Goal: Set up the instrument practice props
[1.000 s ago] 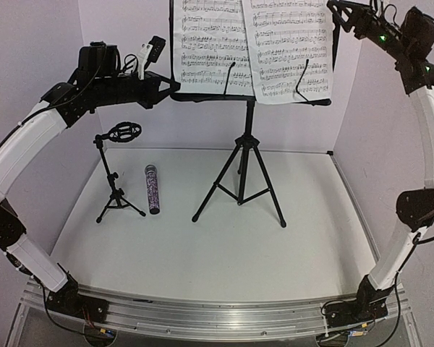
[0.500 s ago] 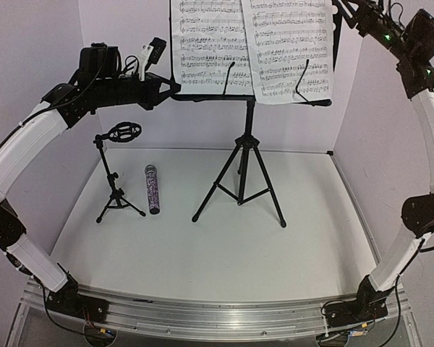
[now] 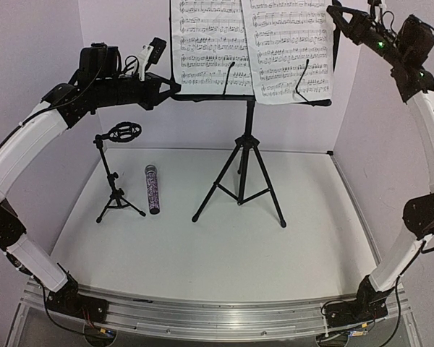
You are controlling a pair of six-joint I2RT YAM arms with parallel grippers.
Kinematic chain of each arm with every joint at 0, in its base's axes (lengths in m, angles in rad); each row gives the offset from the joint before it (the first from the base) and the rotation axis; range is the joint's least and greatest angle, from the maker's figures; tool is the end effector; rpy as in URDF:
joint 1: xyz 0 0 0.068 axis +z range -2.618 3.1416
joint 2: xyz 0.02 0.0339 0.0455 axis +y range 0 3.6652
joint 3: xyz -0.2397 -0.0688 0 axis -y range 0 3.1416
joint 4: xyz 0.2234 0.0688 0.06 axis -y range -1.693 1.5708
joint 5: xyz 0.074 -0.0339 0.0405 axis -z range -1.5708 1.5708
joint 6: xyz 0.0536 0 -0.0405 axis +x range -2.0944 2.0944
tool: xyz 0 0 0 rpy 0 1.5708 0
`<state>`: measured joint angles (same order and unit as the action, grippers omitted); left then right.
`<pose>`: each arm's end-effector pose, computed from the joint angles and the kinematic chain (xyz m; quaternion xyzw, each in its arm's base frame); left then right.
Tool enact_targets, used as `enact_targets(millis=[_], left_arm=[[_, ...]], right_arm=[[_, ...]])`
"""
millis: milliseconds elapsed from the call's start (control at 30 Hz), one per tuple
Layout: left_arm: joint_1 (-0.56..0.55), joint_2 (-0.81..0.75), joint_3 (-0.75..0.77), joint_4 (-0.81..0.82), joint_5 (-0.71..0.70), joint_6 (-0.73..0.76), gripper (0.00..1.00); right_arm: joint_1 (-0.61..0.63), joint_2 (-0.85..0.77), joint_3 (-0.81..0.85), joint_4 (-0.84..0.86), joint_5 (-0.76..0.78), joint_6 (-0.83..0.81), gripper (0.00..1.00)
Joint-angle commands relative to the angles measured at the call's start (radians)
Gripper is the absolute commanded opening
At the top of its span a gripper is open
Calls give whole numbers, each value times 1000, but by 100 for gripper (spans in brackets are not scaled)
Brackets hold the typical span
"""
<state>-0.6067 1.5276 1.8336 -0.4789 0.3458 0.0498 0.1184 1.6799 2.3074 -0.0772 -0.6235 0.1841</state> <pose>0.2584 -0.2015 0.4561 0.3479 0.6782 -0.3008 0.5732 0.2861 0.0656 0.5930 -0.2522 0.4734 0.2732 0.7985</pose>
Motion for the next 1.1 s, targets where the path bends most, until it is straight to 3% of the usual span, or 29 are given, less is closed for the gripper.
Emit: enact_targets(millis=[0, 367, 700, 1067], left_arm=[[5, -4, 12, 28, 9, -2, 0], [5, -10, -1, 30, 6, 0, 0], [5, -11, -4, 36, 5, 1, 0], [5, -15, -13, 42, 2, 1, 0]], right_arm=[[5, 7, 28, 18, 9, 10, 32], [22, 35, 48, 13, 33, -3, 31], [31, 36, 52, 14, 57, -2, 2], [31, -36, -45, 32, 156, -15, 0]])
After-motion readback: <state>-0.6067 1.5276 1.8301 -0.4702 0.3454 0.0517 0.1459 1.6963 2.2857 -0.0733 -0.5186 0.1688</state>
